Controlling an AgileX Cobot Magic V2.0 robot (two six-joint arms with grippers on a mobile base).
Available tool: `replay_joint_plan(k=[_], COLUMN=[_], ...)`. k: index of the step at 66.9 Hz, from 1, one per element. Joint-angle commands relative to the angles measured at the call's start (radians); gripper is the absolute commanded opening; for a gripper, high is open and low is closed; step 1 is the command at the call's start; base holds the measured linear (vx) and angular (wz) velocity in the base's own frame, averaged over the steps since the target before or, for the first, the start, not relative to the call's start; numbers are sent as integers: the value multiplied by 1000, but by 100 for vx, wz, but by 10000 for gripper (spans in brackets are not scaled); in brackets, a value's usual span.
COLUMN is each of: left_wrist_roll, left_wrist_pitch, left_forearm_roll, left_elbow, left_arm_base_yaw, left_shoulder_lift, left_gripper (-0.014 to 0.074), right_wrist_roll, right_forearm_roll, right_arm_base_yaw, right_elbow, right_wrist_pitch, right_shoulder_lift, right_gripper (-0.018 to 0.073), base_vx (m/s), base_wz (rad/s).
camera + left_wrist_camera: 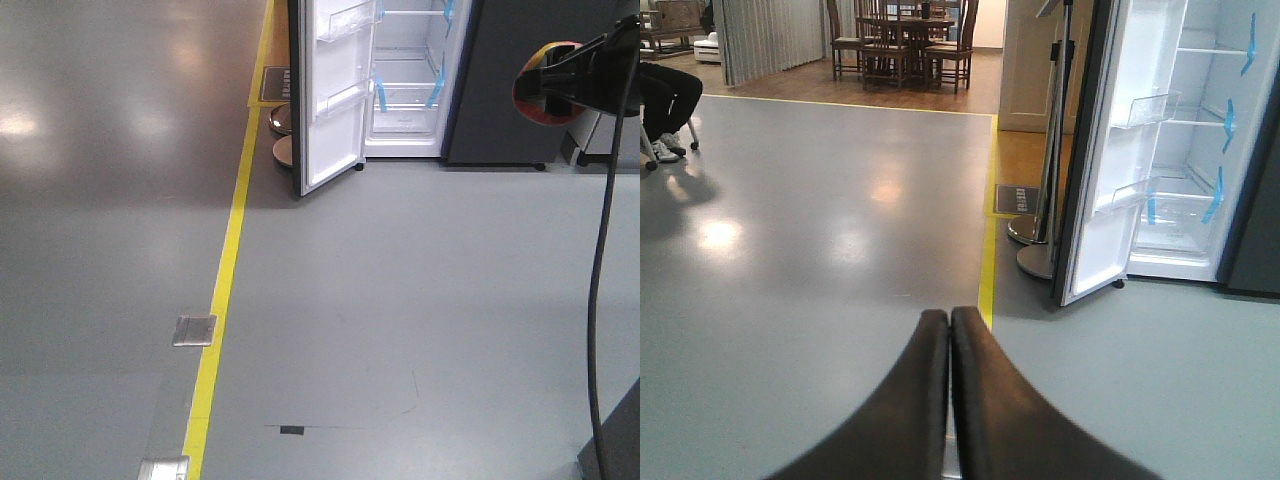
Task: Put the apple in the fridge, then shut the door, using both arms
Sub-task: 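Drive closer to the open fridge door and shelves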
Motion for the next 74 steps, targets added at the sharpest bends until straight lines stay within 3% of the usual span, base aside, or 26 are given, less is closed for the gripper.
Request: replay_joint_plan(k=[1,74], left_wrist_roll=[-1,-1], left_wrist_pitch=[-73,-73], left_forearm_roll=[-7,-7], left_elbow=[27,27], left_arm_base_yaw=[-3,-3], left_shoulder_lift=[-16,-16], left_gripper=[-6,-6], right_wrist_roll=[-4,-4], right_forearm_roll=[13,13], right_arm_base_yaw=[-4,-4], right_elbow=[-33,-33], right_wrist_pitch=[-70,-70], right_shoulder_lift=[-37,-37], right_gripper=[150,150], base_vx=[19,19], base_wz=[-1,-2])
